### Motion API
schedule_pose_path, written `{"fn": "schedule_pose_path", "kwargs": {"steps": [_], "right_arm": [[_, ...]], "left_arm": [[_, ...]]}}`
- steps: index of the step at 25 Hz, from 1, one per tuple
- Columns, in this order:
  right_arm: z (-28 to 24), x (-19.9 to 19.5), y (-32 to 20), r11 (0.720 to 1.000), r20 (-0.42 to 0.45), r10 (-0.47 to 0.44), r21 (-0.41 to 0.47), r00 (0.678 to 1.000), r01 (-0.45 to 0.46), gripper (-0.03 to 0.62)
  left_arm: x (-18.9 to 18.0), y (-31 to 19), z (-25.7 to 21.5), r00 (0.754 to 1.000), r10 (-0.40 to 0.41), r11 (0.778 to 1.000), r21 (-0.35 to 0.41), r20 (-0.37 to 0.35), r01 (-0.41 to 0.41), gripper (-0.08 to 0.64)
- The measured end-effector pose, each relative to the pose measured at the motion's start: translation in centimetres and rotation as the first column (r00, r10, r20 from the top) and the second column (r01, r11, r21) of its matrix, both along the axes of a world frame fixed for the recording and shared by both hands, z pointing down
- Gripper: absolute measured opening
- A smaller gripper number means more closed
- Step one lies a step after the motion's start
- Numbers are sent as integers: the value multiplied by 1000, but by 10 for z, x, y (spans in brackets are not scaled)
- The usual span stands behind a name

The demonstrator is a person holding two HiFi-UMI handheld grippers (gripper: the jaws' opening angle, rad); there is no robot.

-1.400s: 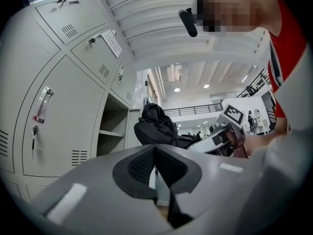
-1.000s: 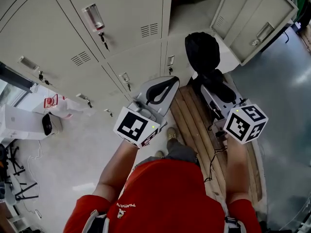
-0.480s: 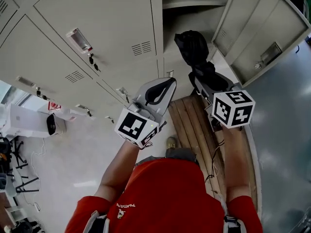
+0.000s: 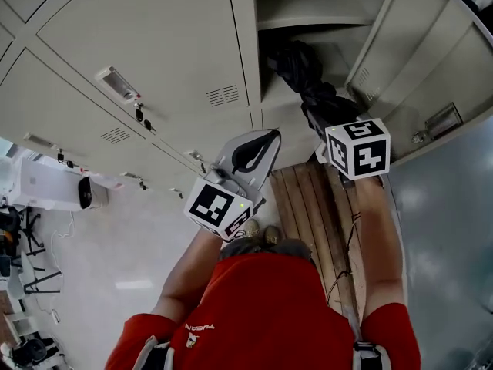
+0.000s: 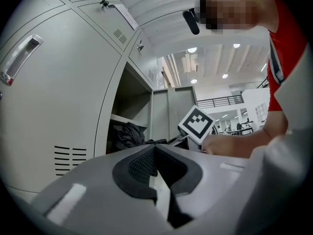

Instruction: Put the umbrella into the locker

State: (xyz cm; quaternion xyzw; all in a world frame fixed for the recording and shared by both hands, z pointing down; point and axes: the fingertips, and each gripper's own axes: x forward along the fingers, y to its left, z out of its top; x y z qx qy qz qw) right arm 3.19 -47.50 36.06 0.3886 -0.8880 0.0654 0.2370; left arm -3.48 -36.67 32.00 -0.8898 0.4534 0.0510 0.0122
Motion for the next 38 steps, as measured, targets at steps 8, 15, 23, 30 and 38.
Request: {"fn": "schedule_pose_path", "kwargs": {"steps": [8, 15, 23, 30, 38], "right_arm": [[13, -23, -53, 1000, -93, -18, -19, 996, 17, 207], [21, -42, -93, 998, -220, -48, 20, 974, 54, 207], [40, -61, -132, 997, -265, -81, -10, 961, 82, 207], [50, -78, -160, 991, -339, -116, 24, 934, 131, 207], [60, -91, -180, 985, -364, -146, 35, 920, 171, 207]], "left_arm": [[-17, -27, 2, 1000, -6, 1000, -3, 6, 6, 5], [-16, -47, 3, 1000, -8, 1000, -1, -2, 8, 5], [-14, -66, 12, 1000, -2, 1000, -25, 3, 2, 5], [-18, -73, 14, 1000, -5, 1000, -28, 12, 6, 5], [-23, -72, 19, 1000, -11, 999, -42, 25, 12, 5]]}}
